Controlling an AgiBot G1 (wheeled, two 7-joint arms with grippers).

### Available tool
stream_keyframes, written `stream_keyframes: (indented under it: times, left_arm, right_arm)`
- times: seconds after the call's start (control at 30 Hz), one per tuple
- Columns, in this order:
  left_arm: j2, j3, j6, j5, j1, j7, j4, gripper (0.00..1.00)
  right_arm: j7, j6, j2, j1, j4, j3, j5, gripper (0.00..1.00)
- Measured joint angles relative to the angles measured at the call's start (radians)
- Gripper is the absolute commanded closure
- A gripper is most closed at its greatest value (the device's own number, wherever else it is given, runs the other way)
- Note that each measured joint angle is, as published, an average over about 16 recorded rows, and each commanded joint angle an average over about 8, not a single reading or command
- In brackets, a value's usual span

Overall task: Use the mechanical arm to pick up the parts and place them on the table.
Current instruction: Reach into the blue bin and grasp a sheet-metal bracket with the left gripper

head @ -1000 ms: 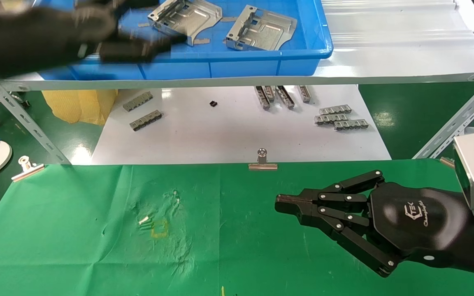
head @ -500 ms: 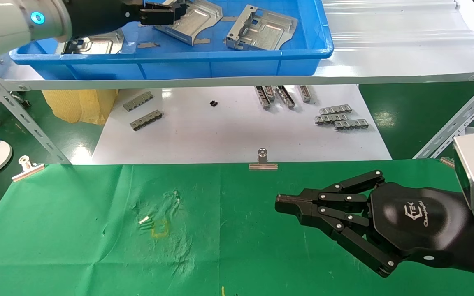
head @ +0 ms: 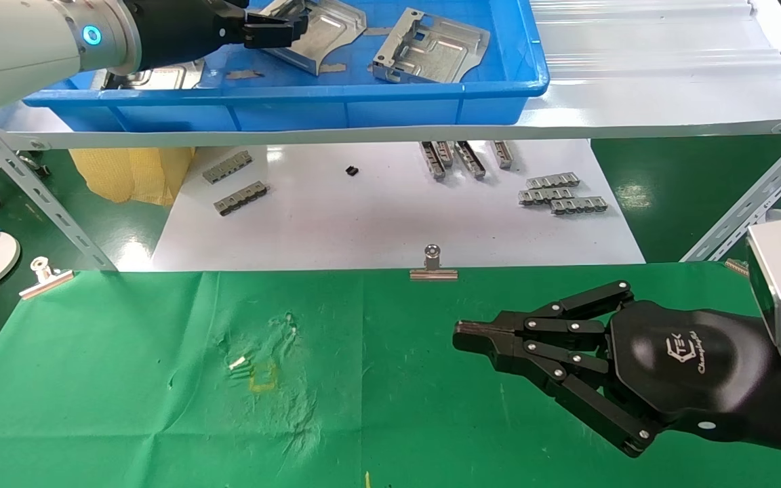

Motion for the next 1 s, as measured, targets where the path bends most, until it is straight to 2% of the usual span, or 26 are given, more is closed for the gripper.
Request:
stream_keyframes:
  times: [0.2,0.27,0.5,0.53,0.57,1.0]
  left_arm:
    - [0.002,0.004,-0.013,0.006,-0.001,-0.001,0.003,1.00]
    - [0.003,0.006,-0.015,0.009,-0.002,-0.001,0.003,1.00]
    - [0.004,0.014,-0.023,0.020,-0.003,0.001,0.002,1.00]
    - [0.004,0.015,-0.024,0.021,-0.003,0.002,0.002,1.00]
    - [0.005,0.015,-0.025,0.022,-0.003,0.002,0.001,1.00]
    - [0.003,0.012,-0.030,0.017,-0.008,0.007,-0.006,1.00]
  right_arm:
    - [0.000,0.000,0.000,0.000,0.000,0.000,0.000,1.00]
    - [0.000,0.000,0.000,0.000,0.000,0.000,0.000,0.95]
    - [0.000,0.000,0.000,0.000,0.000,0.000,0.000,0.11]
    - [0.000,0.000,0.000,0.000,0.000,0.000,0.000,0.02]
    - [0.000,0.000,0.000,0.000,0.000,0.000,0.000,0.00]
    - [0.000,0.000,0.000,0.000,0.000,0.000,0.000,0.00]
